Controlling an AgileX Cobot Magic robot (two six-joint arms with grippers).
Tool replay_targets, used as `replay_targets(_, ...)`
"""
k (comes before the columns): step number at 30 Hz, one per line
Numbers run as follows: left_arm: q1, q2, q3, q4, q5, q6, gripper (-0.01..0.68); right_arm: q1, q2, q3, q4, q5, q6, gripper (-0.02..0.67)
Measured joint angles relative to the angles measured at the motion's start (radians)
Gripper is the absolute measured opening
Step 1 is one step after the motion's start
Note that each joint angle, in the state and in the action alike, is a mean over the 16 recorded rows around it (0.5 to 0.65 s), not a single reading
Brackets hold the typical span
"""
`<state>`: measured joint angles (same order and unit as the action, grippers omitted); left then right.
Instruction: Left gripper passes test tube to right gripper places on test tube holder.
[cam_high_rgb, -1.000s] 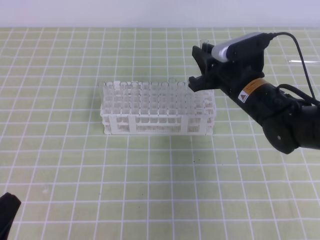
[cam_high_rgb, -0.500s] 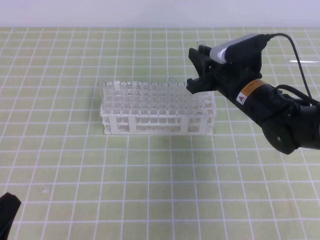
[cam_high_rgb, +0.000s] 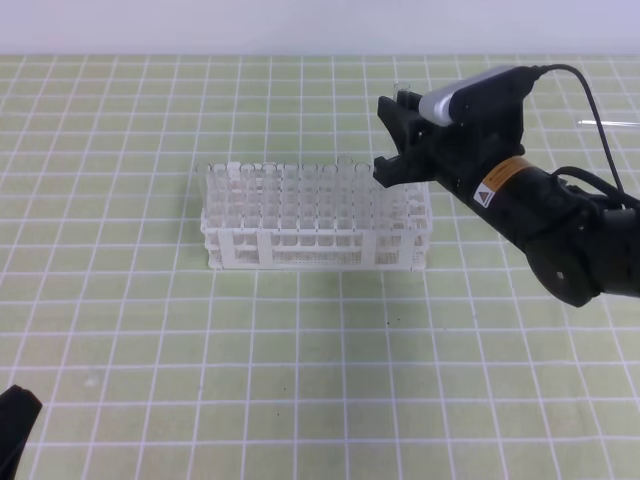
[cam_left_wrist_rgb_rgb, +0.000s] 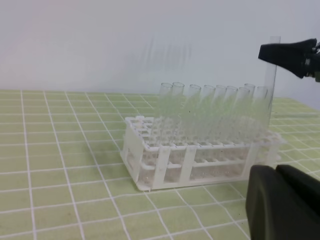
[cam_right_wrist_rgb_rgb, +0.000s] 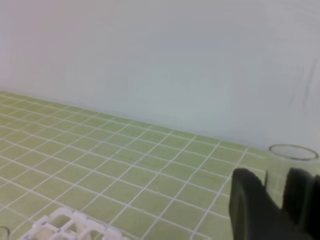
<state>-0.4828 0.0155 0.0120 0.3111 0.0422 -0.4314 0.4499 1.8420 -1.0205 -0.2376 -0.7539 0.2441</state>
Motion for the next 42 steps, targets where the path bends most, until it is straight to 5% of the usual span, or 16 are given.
replay_targets(42, 0.000, -0.003, -0.006, 0.000, 0.006, 0.000, -0.002, -0.001, 0.026, 0.083, 0.027, -0.107, -0.018, 0.097)
